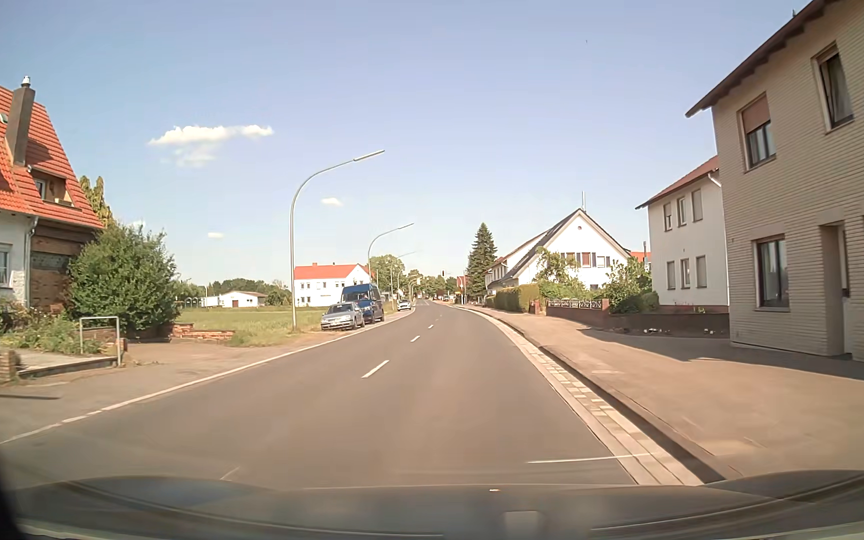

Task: Follow the waypoints while adhering to traffic rules and regulations

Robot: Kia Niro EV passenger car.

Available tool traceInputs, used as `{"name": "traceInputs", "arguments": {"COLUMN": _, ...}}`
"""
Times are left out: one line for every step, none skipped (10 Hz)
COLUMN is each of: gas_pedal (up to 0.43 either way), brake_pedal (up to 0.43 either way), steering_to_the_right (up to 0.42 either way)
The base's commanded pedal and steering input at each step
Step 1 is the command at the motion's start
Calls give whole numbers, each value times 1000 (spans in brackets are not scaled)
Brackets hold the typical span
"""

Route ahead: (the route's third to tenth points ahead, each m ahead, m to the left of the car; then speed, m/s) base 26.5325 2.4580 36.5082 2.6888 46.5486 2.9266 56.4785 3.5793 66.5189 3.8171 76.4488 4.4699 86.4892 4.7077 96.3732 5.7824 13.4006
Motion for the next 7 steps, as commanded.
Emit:
{"name": "traceInputs", "arguments": {"gas_pedal": 189, "brake_pedal": 6, "steering_to_the_right": 2}}
{"name": "traceInputs", "arguments": {"gas_pedal": 169, "brake_pedal": 6, "steering_to_the_right": 3}}
{"name": "traceInputs", "arguments": {"gas_pedal": 157, "brake_pedal": 6, "steering_to_the_right": 3}}
{"name": "traceInputs", "arguments": {"gas_pedal": 157, "brake_pedal": 6, "steering_to_the_right": 3}}
{"name": "traceInputs", "arguments": {"gas_pedal": 157, "brake_pedal": 6, "steering_to_the_right": 3}}
{"name": "traceInputs", "arguments": {"gas_pedal": 157, "brake_pedal": 6, "steering_to_the_right": 3}}
{"name": "traceInputs", "arguments": {"gas_pedal": 157, "brake_pedal": 6, "steering_to_the_right": 3}}
